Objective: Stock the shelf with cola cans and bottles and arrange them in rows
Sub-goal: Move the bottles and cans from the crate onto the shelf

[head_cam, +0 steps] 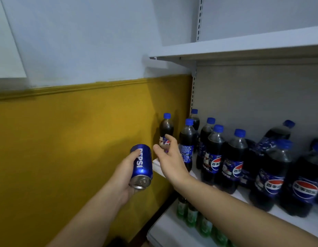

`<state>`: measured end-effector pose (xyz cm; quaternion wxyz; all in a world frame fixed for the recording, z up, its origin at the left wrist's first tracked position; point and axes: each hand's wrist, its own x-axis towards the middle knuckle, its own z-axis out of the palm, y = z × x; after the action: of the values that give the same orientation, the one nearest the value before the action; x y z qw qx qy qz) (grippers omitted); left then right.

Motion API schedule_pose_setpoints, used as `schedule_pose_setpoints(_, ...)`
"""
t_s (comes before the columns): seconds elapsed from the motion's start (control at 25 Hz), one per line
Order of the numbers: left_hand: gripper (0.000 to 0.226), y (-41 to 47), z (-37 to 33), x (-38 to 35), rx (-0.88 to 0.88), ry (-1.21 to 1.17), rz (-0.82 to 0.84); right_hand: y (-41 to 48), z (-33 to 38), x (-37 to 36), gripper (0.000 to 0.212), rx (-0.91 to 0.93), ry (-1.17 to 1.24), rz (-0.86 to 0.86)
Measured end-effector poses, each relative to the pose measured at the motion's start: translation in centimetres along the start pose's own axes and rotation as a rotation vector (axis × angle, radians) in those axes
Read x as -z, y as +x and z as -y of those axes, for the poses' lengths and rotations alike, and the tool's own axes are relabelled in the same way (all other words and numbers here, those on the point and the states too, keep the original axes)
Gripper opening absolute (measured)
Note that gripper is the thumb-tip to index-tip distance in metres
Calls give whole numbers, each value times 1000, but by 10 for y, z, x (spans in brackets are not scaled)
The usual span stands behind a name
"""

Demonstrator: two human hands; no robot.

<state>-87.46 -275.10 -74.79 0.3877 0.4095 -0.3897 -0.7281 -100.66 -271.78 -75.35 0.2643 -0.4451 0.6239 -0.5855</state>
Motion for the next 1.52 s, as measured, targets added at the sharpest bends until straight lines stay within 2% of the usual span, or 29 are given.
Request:
schedule_pose_setpoints(0.08,37,-22,5,-31,-8,-15,78,-34,5,33,47,-37,29,28)
schedule_pose_setpoints(0.16,40,-49,23,-72,28,-3,186,-70,10,78,37,-87,36,-18)
schedule_pose_setpoints(0.24,45,-77,51,-117,64,25,283,-106,8,129,42,-152,29,-102)
schedule_pose_setpoints(0.44,52,-151,126,-239,160,174,587,-194,-6,262,71,-264,0,-362)
schedule_pose_setpoints(0.56,53,-183,161,-299,239,291,813,-241,-11,339,72,-312,3,-557)
schedule_pose_setpoints(0.64,48,-191,185,-334,232,393,945,-266,-14,384,69,-325,4,-665)
schedule_pose_setpoints(0.68,44,-189,198,-349,163,485,983,-274,-14,404,67,-320,-15,-721)
schedule_pose_setpoints(0.76,45,-171,233,-376,-123,823,1062,-288,-15,456,65,-295,-87,-863)
schedule_pose_setpoints(0.84,73,-146,269,-392,-371,1297,1109,-290,-16,510,65,-282,-176,-994)
schedule_pose_setpoints(0.88,91,-131,286,-397,-395,1526,1114,-287,-15,535,68,-292,-242,-1031)
schedule_pose_setpoints(0.96,117,-117,305,-407,-307,1831,1089,-272,-15,579,69,-360,-445,-1014)
schedule_pose_setpoints(1.04,134,-110,304,-424,-253,1921,1129,-250,-20,614,67,-409,-665,-939)
schedule_pose_setpoints(1.12,124,-106,296,-441,-315,1987,1220,-223,-30,639,66,-417,-801,-856)
schedule_pose_setpoints(1.24,109,-101,296,-452,-407,2019,1272,-190,-51,662,60,-518,-961,-771)
schedule_pose_setpoints(1.4,107,-99,303,-451,-458,2038,1293,-170,-87,672,49,-631,-1133,-680)
schedule_pose_setpoints(1.52,108,-101,300,-451,-470,2014,1296,-171,-105,667,51,-669,-1258,-669)
